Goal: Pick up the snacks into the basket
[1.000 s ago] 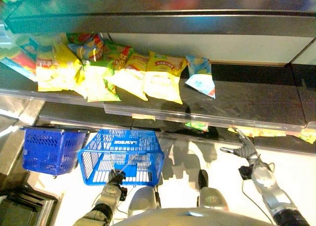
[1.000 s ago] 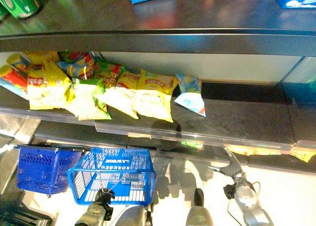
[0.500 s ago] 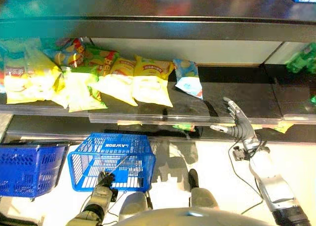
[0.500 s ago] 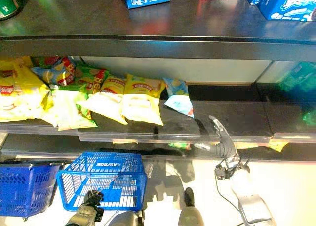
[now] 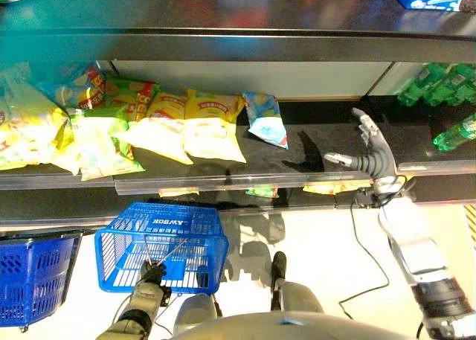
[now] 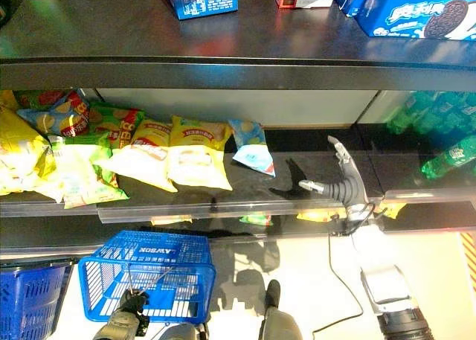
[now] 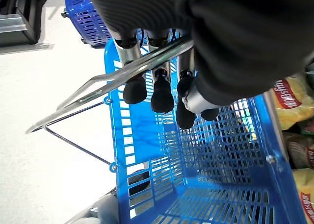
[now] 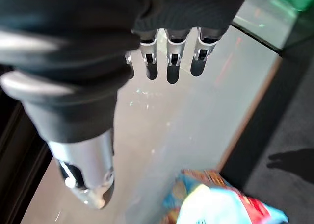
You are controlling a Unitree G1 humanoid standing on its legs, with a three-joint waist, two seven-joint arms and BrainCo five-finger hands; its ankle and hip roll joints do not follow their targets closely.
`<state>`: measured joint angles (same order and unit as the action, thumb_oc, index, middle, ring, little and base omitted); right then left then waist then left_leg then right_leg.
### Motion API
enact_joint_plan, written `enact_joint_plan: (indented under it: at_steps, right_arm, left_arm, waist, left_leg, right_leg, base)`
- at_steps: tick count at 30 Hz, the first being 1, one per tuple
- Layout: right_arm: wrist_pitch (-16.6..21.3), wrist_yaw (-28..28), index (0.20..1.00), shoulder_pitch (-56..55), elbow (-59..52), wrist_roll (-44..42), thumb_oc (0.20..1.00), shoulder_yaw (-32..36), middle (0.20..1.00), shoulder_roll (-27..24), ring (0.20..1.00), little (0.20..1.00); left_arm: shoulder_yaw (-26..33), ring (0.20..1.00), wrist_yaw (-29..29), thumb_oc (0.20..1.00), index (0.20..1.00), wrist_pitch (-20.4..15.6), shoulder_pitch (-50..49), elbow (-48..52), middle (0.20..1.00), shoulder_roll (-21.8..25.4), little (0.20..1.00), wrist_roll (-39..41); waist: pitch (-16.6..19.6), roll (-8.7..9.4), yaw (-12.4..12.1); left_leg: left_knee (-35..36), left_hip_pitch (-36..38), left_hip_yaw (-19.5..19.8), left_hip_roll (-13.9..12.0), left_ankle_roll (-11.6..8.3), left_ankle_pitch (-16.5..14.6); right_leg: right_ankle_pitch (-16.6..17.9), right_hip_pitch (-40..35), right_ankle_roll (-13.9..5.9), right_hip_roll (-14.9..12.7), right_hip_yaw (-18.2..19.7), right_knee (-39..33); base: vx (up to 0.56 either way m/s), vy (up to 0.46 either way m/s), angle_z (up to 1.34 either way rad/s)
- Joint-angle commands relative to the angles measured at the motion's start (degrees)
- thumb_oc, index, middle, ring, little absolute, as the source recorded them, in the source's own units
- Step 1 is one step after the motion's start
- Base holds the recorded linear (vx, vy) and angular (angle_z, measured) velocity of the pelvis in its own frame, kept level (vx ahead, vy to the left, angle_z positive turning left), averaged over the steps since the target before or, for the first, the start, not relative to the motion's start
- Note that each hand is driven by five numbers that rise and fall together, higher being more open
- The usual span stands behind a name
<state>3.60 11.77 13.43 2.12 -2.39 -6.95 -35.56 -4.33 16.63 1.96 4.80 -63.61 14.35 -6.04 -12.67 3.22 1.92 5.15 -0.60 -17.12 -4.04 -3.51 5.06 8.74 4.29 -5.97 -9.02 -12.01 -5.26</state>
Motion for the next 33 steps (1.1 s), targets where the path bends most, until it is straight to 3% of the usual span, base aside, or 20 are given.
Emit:
enact_joint_plan:
  at_steps: [1, 5, 8, 16, 28, 33]
  right_arm:
    - [-0.82, 1.94, 1.0, 11.95, 5.17, -0.83, 1.0, -4.24, 1.0, -3.34, 1.0, 1.0]
    - [-3.03, 1.44, 1.0, 26.36, 23.08, -3.43, 1.0, -14.65, 1.0, -2.85, 1.0, 1.0]
    - [-3.93, 1.6, 1.0, 31.7, 29.67, -1.79, 1.0, -17.54, 1.0, -3.17, 1.0, 1.0]
    - [-5.89, 3.23, 1.0, 40.85, 48.22, 0.76, 1.0, -18.65, 1.0, -1.35, 1.0, 1.0]
    - [-5.02, 3.19, 1.0, 33.99, 46.01, -2.49, 1.0, -13.8, 1.0, 3.46, 1.0, 1.0]
    - [-3.95, 2.4, 1.0, 33.95, 47.85, -9.01, 1.0, -12.22, 1.0, 6.59, 1.0, 1.0]
  left_arm:
    - [-5.49, 0.2, 0.91, 0.2, 0.2, 0.73, 3.01, -0.34, 0.2, 3.67, 0.2, -5.37]
    - [-9.89, 0.2, 1.28, 0.2, 0.2, 0.39, 5.6, -0.32, 0.2, 4.09, 0.2, -3.61]
    - [-10.68, 0.2, 1.47, 0.2, 0.2, 0.2, 6.13, -0.29, 0.2, 4.58, 0.2, -2.78]
    - [-11.28, 0.2, 3.17, 0.2, 0.2, -0.44, 6.52, 0.5, 0.2, 5.3, 0.2, 0.15]
    - [-9.43, 0.2, 3.82, 0.2, 0.2, -0.97, 1.77, 5.1, 0.2, 5.64, 0.2, 1.49]
    - [-9.25, 0.2, 3.34, 0.2, 0.2, -1.3, 1.0, 6.3, 0.2, 6.07, 0.2, 2.18]
  waist:
    - [-0.61, 0.3, -3.12]
    - [-3.14, -0.13, -4.67]
    - [-4.42, -0.38, -5.55]
    - [-7.22, -1.61, -8.74]
    - [-9.1, -1.61, -11.38]
    - [-9.79, -2.17, -12.29]
  left_leg:
    - [-0.15, -1.72, 1.65, -1.18, -1.27, -0.69]
    - [-0.15, -3.62, 3.34, -1.63, -1.77, 0.79]
    - [-0.15, -5.1, 4.23, -1.71, -1.95, 1.54]
    - [-0.15, -10.03, 7.08, -1.05, -2.04, 2.74]
    - [-0.29, -11.79, 9.14, -0.26, -1.44, 2.46]
    - [-0.28, -12.59, 9.49, 0.0, -1.36, 2.65]
  right_leg:
    - [0.84, 1.76, -6.36, -2.5, 1.82, 0.93]
    - [0.66, 2.54, -5.75, -1.83, 1.34, 1.26]
    - [0.77, 3.4, -5.66, -1.73, 0.78, 1.38]
    - [1.43, 5.9, -5.67, -1.88, -0.7, 0.55]
    - [0.66, 6.13, -5.68, -1.98, -1.41, 0.41]
    - [0.9, 6.82, -5.65, -2.04, -1.39, 0.26]
  base:
    - [-0.06, -0.059, 0.04]
    - [-0.06, -0.033, 0.04]
    - [-0.05, -0.023, 0.16]
    - [0.0, 0.021, 0.23]
    - [0.03, 0.019, 0.07]
    - [0.0, 0.0, 0.0]
